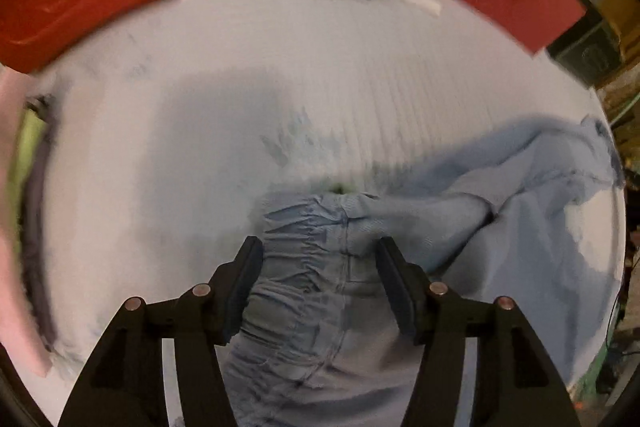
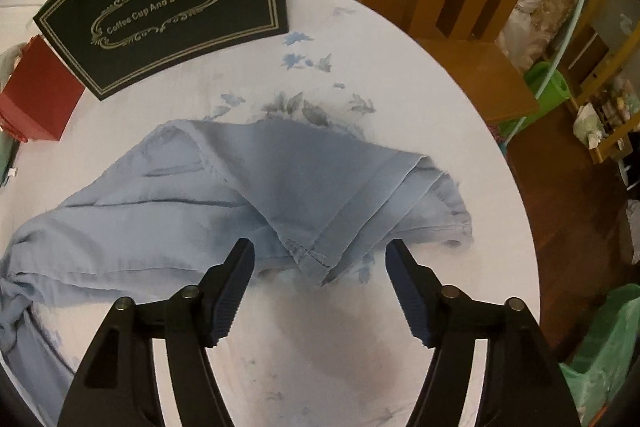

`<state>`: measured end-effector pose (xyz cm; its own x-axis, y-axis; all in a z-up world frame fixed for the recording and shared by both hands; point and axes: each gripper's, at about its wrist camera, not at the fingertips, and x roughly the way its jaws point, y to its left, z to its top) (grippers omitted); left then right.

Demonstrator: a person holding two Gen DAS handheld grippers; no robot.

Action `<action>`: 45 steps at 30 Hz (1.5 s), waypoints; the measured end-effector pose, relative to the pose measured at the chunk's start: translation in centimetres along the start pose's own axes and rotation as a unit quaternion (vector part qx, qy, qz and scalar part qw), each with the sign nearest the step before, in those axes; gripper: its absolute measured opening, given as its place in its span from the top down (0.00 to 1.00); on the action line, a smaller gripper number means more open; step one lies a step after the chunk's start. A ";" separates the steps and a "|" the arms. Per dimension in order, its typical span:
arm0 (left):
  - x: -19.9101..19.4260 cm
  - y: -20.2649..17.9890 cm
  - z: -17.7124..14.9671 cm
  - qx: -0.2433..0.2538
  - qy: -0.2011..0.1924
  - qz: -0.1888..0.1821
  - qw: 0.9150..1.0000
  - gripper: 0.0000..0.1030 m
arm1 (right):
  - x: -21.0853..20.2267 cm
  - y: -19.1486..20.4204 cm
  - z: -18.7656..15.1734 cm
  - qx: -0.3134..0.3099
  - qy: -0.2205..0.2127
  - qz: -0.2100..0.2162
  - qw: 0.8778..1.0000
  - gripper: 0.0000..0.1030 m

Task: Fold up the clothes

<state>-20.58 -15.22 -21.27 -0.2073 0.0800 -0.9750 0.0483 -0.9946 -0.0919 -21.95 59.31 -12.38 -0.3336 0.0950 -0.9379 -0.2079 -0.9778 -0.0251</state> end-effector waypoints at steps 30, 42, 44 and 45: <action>-15.6 2.8 -0.4 -0.084 -0.260 0.020 0.962 0.86 | -21.8 -3.9 -2.8 0.040 -0.244 -0.090 0.965 0.92; -4.7 3.7 11.4 -0.150 -0.173 0.068 0.971 0.86 | -5.3 -3.2 8.1 0.082 -0.094 -0.069 0.990 0.47; -3.8 3.4 11.6 -0.145 -0.172 0.070 0.972 0.86 | -3.9 -2.7 7.2 0.070 -0.082 -0.065 0.992 0.47; -3.6 3.4 11.6 -0.146 -0.171 0.071 0.972 0.86 | -3.6 -2.9 6.1 0.067 -0.080 -0.061 0.993 0.43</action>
<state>-30.99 -19.65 -15.73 -0.4882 -0.1333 -0.8625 0.3653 -0.9287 -0.0632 -25.80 62.95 -6.79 -0.4379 0.2503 -0.8635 -0.3733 -0.9244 -0.0786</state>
